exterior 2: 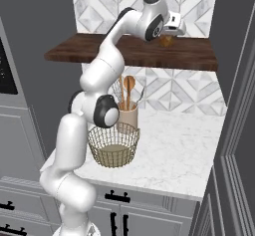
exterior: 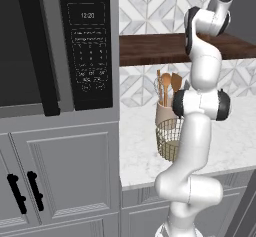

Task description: Open the cabinet, pick up the bread from the cabinet and place it in the basket. Then move the basket to the dining counter.

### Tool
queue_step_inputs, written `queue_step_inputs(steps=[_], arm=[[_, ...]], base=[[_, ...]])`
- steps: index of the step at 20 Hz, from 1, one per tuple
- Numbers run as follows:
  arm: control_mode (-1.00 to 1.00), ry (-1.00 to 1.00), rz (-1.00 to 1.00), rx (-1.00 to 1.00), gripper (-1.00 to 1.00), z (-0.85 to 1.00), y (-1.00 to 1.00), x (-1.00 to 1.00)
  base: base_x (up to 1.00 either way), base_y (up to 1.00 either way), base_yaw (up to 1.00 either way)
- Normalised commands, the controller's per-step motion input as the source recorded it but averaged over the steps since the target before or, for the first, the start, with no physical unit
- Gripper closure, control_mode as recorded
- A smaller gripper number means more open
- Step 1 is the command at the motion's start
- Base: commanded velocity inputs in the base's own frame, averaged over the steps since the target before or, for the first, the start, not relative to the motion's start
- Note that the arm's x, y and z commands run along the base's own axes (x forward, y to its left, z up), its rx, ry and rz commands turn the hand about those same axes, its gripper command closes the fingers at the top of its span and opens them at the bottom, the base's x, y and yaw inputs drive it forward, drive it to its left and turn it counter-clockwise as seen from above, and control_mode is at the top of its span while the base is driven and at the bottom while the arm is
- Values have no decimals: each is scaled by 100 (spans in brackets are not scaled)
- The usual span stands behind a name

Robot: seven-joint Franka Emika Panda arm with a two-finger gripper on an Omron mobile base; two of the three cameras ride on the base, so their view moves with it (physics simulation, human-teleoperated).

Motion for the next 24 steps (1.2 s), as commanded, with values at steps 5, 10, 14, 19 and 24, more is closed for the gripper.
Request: queue_step_inputs(steps=[5,10,14,19,24], arm=[[-100,2,0,2,100,0,-10,21],[-100,0,0,0,100,-1,-8,1],[-100,0,-1,0,100,-4,-1,-11],[-100,-12,-9,0,100,0,34,-85],[-100,-22,-6,0,100,0,57,-100]], base=[[0,0,0],[0,0,0],[0,0,0],[0,0,0],[0,0,0]])
